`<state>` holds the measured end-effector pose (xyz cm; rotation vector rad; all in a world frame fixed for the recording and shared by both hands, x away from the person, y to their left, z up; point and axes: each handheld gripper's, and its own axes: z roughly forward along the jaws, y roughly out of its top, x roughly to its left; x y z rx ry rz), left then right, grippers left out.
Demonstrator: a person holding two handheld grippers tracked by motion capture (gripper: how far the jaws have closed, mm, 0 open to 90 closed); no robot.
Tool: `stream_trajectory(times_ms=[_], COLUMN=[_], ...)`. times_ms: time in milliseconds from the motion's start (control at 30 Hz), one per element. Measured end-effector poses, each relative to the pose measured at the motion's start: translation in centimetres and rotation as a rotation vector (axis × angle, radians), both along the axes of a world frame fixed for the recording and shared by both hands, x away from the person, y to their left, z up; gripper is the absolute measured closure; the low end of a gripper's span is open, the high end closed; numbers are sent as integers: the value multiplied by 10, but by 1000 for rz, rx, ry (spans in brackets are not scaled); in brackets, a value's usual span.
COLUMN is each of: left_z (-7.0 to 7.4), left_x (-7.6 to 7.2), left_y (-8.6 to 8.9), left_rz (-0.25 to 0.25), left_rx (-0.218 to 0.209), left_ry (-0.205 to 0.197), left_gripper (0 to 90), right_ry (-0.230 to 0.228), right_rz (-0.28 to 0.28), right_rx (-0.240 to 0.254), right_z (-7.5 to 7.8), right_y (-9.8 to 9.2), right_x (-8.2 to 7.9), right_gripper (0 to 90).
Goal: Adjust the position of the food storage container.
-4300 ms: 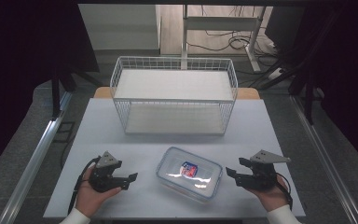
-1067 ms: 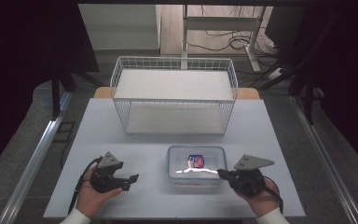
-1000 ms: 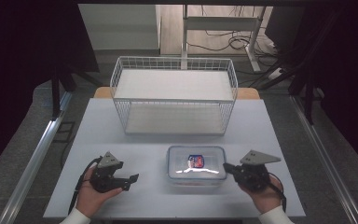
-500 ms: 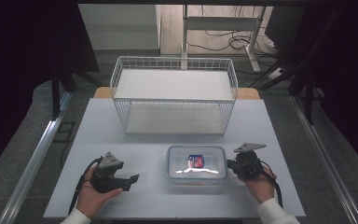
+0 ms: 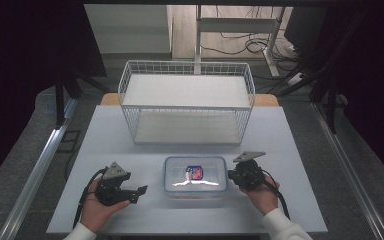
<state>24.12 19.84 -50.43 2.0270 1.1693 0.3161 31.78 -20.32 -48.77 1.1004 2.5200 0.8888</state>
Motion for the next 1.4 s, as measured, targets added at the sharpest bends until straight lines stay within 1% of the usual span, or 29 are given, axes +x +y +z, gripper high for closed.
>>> stream_trajectory(times_ms=[133,300,333,467,500,533,600,633,767,800,833,867,900,933,967,1000,1033,1067,1100,1167,1200,1267,1300,1333,1367,1400], left_z=[-1,-1,0,-1,-1,-1,0,0,1,0,0,0,0,0,0,1,1,3,3,5,5,7,7,7,8,8], left_x=[1,1,0,1,1,1,0,0,0,0,1,1,1,1,1,0,0,-1,-1,-1,-1,0,0,0,0,-1], left_y=[0,1,2,2,2,1,1,1,1,1,1,1,1,0,0,1,1,2,2,2,2,1,1,1,-1,-1], left_rz=[2,8,13,12,12,11,14,15,22,26,27,27,27,29,29,33,33,37,37,46,46,40,35,35,34,34], left_rx=[5,-1,-5,-6,-6,-4,-7,-9,-13,-13,-13,-12,-12,-14,-14,-29,-29,-51,-51,-81,-81,-102,-105,-105,-116,-118], left_ry=[1,-2,-5,-6,-6,-6,-7,-8,-12,-13,-13,-12,-12,-20,-20,-32,-32,-37,-37,-31,-31,-18,-12,-12,-6,-3], left_gripper=[213,212,213,213,213,213,213,213,213,213,213,213,212,212,212,213,213,213,213,213,212,215,219,220,220,218], right_ry=[-17,-26,-51,-82,-82,-93,-89,-90,-99,-91,-93,-93,-93,-68,-68,-46,-45,-45,-51,-53,-41,-36,-28,-28,-25,-23], right_rz=[9,18,6,-30,-30,-39,-42,-39,-29,-32,-32,-39,-39,-66,-66,-78,-78,-73,-62,-55,-44,-37,-35,-35,-30,-29], right_rx=[-11,-10,-23,41,41,78,122,134,150,179,189,203,203,230,230,261,271,284,293,287,287,290,296,296,308,310], right_z=[-1,0,3,10,10,14,15,15,13,13,13,13,13,13,13,13,13,13,14,14,14,14,14,14,15,15], right_y=[5,2,-2,-16,-16,-23,-29,-32,-37,-38,-39,-39,-39,-39,-39,-39,-39,-39,-38,-36,-35,-33,-32,-32,-32,-32], right_x=[-1,-1,-1,-5,-5,-9,-13,-14,-17,-17,-17,-16,-16,-14,-14,-14,-14,-15,-17,-19,-19,-19,-18,-18,-17,-17], right_gripper=[888,888,888,887,887,883,870,864,846,720,628,517,517,351,351,277,267,259,245,230,230,225,224,224,222,222])
